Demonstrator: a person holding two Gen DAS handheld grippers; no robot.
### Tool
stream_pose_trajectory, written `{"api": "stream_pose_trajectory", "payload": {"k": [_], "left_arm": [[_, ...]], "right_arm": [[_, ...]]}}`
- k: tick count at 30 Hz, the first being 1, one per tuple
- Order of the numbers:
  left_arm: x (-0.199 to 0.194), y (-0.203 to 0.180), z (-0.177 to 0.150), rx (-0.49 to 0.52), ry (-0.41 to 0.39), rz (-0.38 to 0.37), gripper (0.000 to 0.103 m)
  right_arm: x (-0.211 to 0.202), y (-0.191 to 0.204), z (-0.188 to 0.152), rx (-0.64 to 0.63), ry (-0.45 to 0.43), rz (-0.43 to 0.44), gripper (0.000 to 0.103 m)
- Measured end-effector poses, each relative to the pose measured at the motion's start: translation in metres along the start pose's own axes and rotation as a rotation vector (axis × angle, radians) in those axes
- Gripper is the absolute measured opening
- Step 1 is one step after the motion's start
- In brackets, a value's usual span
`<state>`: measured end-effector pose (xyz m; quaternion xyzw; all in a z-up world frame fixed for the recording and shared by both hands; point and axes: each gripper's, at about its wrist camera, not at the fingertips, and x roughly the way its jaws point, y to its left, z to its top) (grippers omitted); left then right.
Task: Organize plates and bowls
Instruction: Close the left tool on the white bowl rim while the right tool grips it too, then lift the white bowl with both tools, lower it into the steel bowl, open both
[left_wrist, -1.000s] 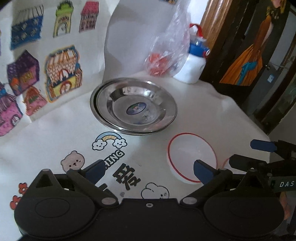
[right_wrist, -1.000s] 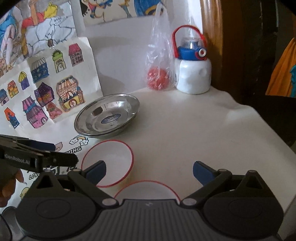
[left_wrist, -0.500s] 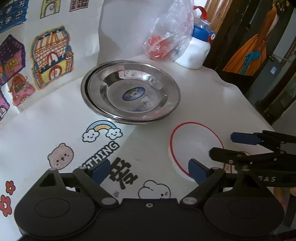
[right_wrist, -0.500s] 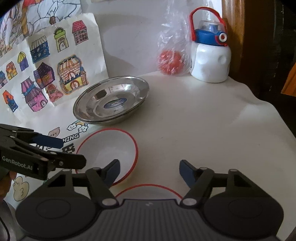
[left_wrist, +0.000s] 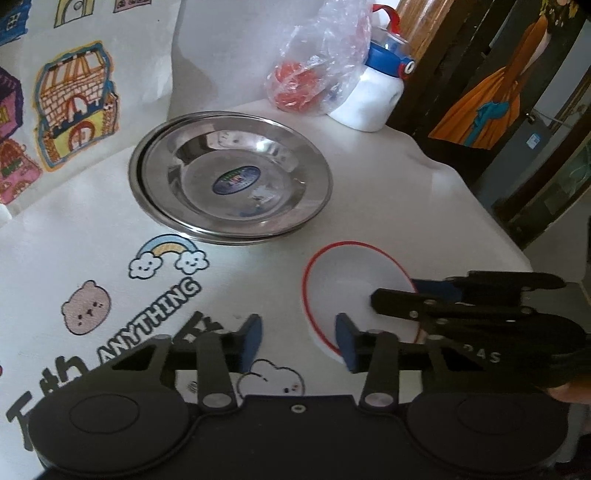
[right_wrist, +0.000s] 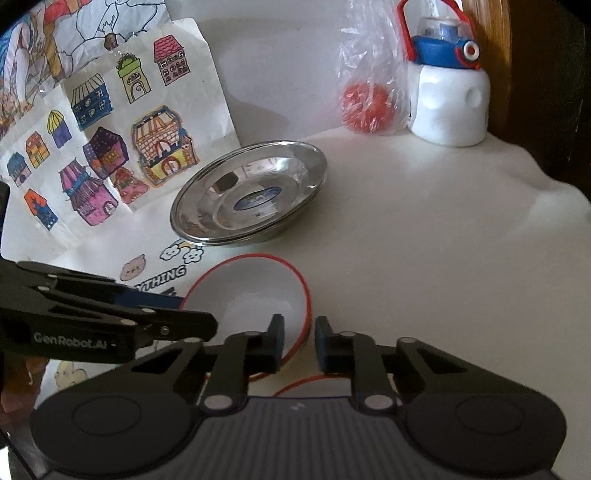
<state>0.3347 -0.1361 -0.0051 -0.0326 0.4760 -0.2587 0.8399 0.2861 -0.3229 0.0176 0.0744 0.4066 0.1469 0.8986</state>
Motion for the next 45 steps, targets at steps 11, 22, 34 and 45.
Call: {"api": "stream_pose_trajectory", "payload": {"k": [11, 22, 34, 45], "left_arm": [[0.001, 0.002, 0.001, -0.073, 0.018, -0.055, 0.019], [-0.016, 0.009, 0.001, -0.148, -0.003, -0.049, 0.014], [-0.086, 0.006, -0.021, -0.131, -0.082, -0.035, 0.014], [-0.155, 0.014, -0.072, -0.135, -0.108, -0.019, 0.014]], "right_arm": [[0.002, -0.003, 0.001, 0.112, 0.007, -0.004, 0.012], [-0.02, 0.015, 0.004, 0.128, -0.031, 0.022, 0.009], [-0.068, 0.063, -0.01, 0.094, -0.075, 0.06, 0.009], [-0.105, 0.128, -0.047, 0.041, -0.046, 0.107, 0.01]]}}
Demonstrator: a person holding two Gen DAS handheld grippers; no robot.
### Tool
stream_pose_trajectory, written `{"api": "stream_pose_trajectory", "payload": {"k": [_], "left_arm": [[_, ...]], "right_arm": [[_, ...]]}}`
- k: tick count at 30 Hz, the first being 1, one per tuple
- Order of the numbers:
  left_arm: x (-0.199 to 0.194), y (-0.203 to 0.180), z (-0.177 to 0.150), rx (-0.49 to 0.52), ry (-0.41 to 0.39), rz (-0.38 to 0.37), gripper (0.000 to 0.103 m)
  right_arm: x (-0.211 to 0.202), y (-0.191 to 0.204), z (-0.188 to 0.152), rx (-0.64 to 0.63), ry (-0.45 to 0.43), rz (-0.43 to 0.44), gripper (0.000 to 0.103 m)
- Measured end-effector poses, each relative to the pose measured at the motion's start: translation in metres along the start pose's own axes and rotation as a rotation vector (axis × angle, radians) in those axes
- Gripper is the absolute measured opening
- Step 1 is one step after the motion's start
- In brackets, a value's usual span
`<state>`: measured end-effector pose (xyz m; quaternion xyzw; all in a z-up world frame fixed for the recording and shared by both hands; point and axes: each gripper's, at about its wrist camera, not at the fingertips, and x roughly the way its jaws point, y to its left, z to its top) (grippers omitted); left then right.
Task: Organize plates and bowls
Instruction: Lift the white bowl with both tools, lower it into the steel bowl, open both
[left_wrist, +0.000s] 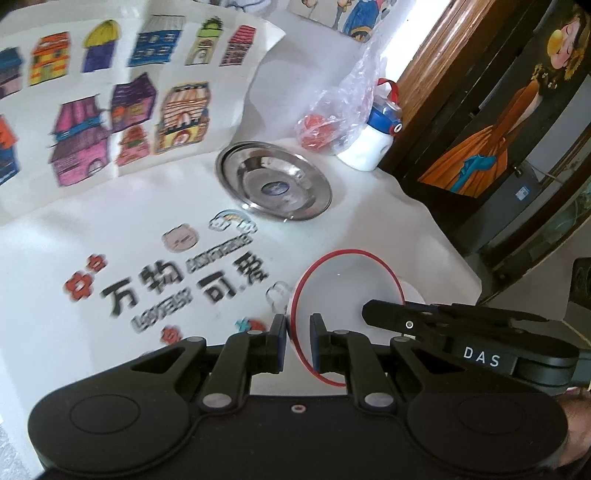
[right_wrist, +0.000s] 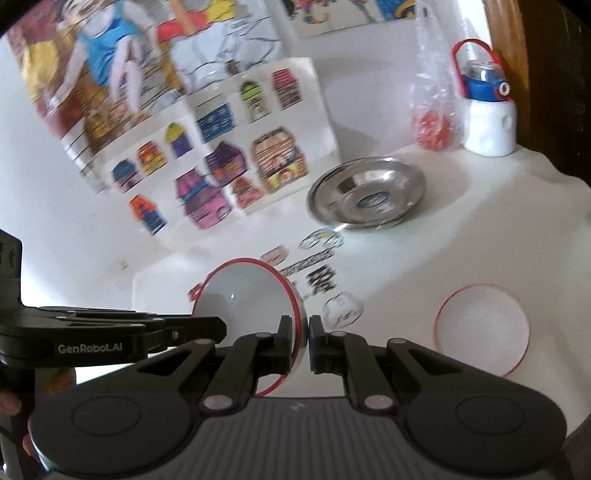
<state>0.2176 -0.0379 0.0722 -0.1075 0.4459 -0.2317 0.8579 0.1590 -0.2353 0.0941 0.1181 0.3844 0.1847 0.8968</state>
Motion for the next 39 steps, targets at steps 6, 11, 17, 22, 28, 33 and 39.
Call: {"api": "stream_pose_trajectory", "payload": {"k": [6, 11, 17, 22, 28, 33, 39], "left_arm": [[-0.025, 0.011, -0.029, 0.003, 0.022, 0.01, 0.014], [-0.037, 0.02, -0.052, 0.007, 0.046, 0.014, 0.014], [-0.038, 0.03, -0.075, 0.012, 0.106, 0.026, 0.014], [-0.034, 0.036, -0.087, 0.006, 0.149, 0.034, 0.014], [-0.032, 0.041, -0.091, -0.007, 0.168, 0.027, 0.014], [-0.026, 0.037, -0.088, 0.021, 0.184, 0.048, 0.014], [-0.015, 0.036, -0.082, 0.039, 0.228, 0.072, 0.014]], "right_arm": [[-0.007, 0.023, -0.025, 0.0, 0.043, 0.012, 0.011], [-0.009, 0.042, -0.045, -0.019, 0.097, 0.007, 0.012], [-0.001, 0.056, -0.061, -0.048, 0.166, -0.01, 0.012], [0.003, 0.06, -0.067, -0.062, 0.191, -0.017, 0.012], [0.009, 0.061, -0.066, -0.071, 0.224, -0.029, 0.012], [0.018, 0.06, -0.064, -0.076, 0.275, -0.037, 0.012], [0.028, 0.062, -0.062, -0.1, 0.323, -0.057, 0.012]]}}
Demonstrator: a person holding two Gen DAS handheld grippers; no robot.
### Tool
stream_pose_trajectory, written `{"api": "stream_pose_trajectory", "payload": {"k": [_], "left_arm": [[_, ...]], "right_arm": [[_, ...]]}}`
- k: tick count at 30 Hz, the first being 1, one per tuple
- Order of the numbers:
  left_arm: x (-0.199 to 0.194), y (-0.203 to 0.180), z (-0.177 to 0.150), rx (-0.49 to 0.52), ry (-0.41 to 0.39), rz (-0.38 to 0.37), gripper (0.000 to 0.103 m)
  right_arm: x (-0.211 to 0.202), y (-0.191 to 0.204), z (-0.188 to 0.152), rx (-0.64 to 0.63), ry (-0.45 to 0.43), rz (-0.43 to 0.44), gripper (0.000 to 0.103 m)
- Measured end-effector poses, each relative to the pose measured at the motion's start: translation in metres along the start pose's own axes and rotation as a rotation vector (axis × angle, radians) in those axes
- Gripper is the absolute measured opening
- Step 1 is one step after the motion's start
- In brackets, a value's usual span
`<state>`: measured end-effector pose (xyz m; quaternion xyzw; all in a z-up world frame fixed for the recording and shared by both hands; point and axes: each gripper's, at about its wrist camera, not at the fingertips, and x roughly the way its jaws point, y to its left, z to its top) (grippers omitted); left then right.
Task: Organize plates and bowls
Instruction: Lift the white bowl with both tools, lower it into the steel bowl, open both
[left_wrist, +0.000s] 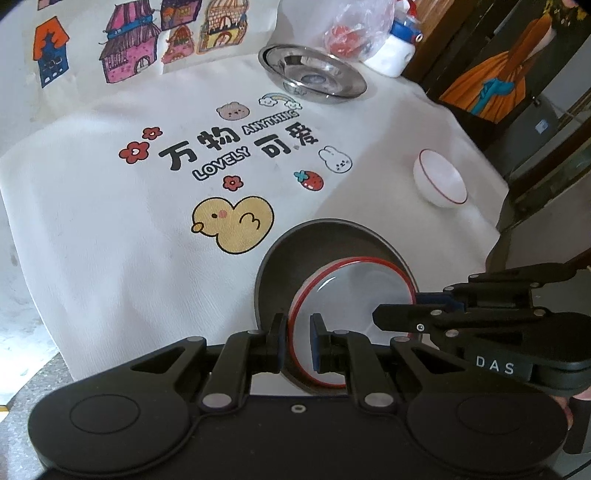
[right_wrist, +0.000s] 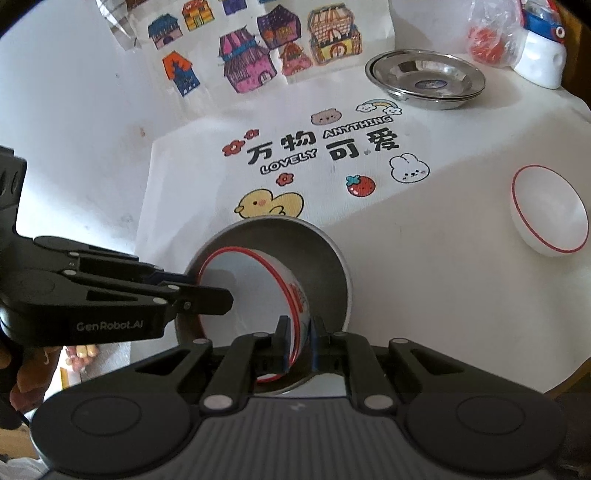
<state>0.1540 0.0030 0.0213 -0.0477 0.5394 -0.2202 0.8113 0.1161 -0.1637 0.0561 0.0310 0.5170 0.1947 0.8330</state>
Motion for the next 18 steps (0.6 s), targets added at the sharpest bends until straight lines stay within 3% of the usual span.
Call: {"api": "stream_pose_trajectory", "payload": {"k": [15, 18], "left_arm": [[-0.002, 0.004, 0.006, 0.005, -0.008, -0.011, 0.016], [-0.004, 0.004, 0.007, 0.008, -0.01, -0.012, 0.016]], "right_arm": [[-0.004, -0.003, 0.004, -0.007, -0.011, -0.011, 0.018], [-0.01, -0.002, 0.004, -0.019, -0.032, -0.017, 0.023]]}}
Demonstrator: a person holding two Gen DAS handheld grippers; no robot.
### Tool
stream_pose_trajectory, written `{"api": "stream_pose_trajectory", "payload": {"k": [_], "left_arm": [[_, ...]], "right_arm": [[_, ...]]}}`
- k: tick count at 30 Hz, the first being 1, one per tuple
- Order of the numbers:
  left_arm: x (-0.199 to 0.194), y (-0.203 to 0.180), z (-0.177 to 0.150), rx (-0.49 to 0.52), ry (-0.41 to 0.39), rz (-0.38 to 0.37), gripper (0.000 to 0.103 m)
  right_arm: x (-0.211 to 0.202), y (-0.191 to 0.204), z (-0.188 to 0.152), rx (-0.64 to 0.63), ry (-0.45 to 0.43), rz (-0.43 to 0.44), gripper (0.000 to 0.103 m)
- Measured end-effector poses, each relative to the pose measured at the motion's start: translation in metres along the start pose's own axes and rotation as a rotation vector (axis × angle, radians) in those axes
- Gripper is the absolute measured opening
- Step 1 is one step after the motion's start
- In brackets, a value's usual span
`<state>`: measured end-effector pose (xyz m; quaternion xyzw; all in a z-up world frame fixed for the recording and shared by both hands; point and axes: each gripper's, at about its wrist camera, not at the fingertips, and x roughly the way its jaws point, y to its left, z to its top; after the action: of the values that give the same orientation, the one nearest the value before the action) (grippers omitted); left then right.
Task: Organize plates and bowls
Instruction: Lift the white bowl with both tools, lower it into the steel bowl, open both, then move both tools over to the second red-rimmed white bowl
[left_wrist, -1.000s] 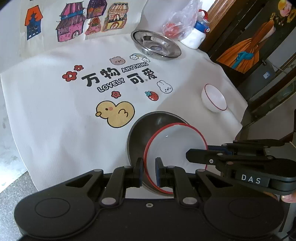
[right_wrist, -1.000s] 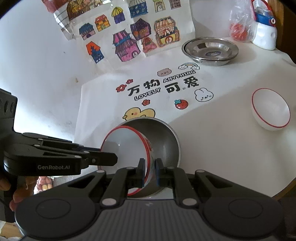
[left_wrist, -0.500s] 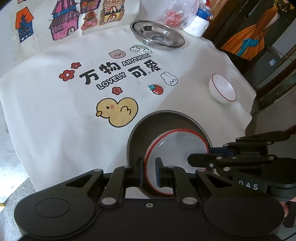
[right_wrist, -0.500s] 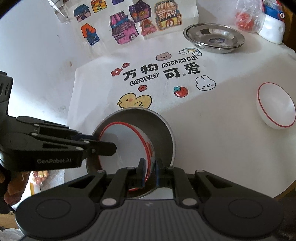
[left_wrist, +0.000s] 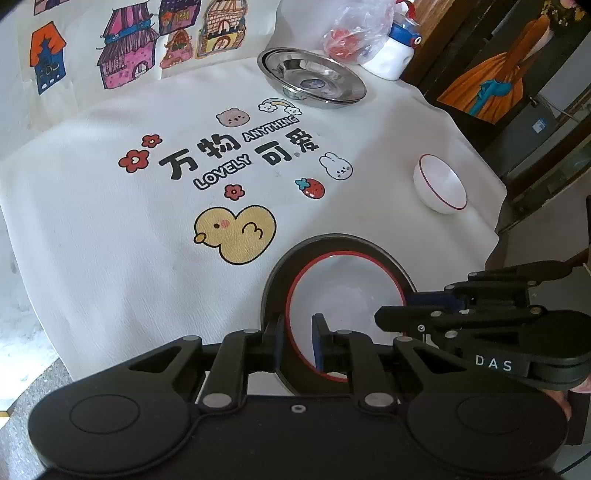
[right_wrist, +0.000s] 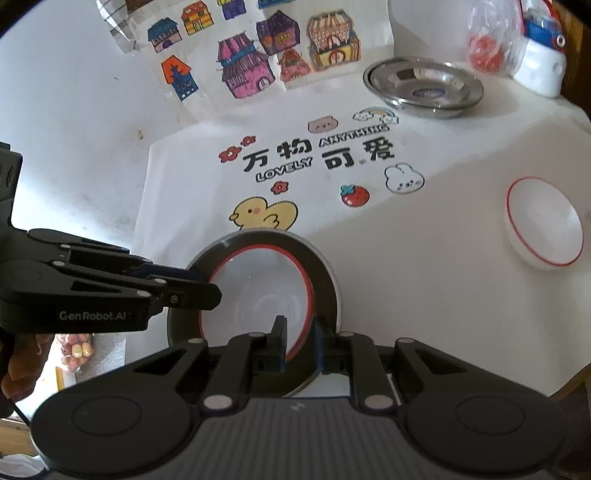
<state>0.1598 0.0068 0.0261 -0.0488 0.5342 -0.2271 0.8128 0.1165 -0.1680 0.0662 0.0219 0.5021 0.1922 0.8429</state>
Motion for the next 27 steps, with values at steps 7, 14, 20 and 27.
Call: {"api": "stream_pose_trajectory", "payload": {"k": [7, 14, 20, 27], "left_arm": [[-0.008, -0.002, 0.002, 0.007, -0.024, -0.001, 0.025], [-0.016, -0.003, 0.006, 0.009, -0.056, -0.015, 0.039], [-0.026, -0.008, 0.016, 0.007, -0.126, -0.02, 0.061], [-0.02, -0.029, 0.035, 0.014, -0.185, -0.061, 0.094]], "right_arm": [[-0.015, 0.005, -0.001, -0.038, -0.069, -0.006, 0.037], [-0.036, -0.002, -0.005, -0.038, -0.15, -0.021, 0.068], [-0.064, -0.031, -0.004, 0.007, -0.24, -0.045, 0.088], [-0.088, -0.084, -0.006, 0.09, -0.323, -0.047, 0.102]]}}
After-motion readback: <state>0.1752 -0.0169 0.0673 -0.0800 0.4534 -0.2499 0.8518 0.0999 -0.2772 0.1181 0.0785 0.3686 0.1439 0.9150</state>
